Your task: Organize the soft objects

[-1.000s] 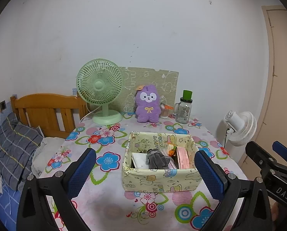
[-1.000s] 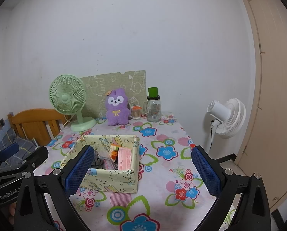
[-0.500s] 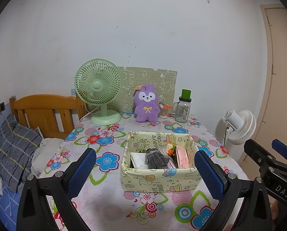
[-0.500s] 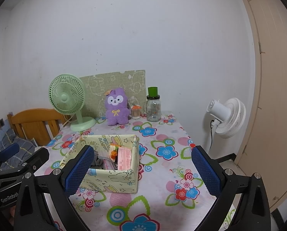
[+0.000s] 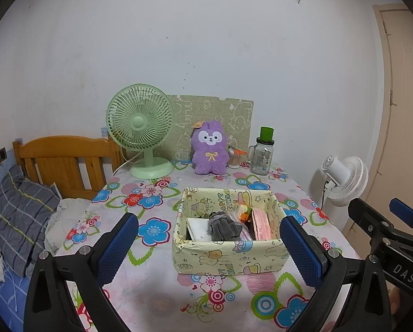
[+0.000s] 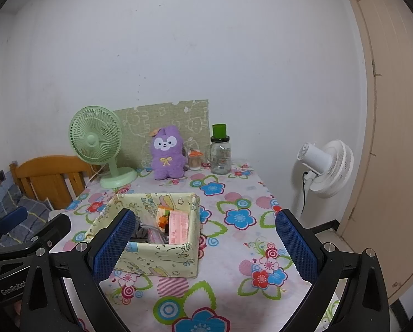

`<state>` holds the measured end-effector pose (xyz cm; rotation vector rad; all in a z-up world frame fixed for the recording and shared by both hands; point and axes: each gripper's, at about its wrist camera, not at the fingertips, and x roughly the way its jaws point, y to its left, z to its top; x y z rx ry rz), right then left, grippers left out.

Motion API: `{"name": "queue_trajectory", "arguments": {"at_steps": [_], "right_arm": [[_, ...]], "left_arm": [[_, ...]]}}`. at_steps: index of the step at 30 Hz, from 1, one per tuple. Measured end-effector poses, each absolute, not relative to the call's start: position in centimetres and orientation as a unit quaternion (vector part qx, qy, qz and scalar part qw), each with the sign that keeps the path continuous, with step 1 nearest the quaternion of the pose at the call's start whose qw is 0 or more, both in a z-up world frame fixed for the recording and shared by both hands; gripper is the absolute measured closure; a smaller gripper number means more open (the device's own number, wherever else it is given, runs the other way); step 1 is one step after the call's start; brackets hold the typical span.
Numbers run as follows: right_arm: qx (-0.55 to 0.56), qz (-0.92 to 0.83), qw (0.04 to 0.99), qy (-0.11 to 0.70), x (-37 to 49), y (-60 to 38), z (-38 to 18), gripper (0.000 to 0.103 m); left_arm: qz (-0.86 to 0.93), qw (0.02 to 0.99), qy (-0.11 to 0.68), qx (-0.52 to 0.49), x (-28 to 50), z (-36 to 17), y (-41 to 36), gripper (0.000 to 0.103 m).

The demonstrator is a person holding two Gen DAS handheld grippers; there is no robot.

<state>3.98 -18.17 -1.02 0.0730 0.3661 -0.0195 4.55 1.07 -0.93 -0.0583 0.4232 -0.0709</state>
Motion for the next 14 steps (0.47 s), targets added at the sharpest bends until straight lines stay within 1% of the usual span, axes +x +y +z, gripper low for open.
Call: {"name": "queue_trajectory", "arguments": {"at_steps": [14], "right_arm": [[0.037, -0.010, 0.983, 0.182, 4.07, -18.31, -1.07, 0.001]], "left_arm": [[-0.035, 0.976, 0.211, -0.028, 4.59, -0.99, 1.10, 0.000]]}}
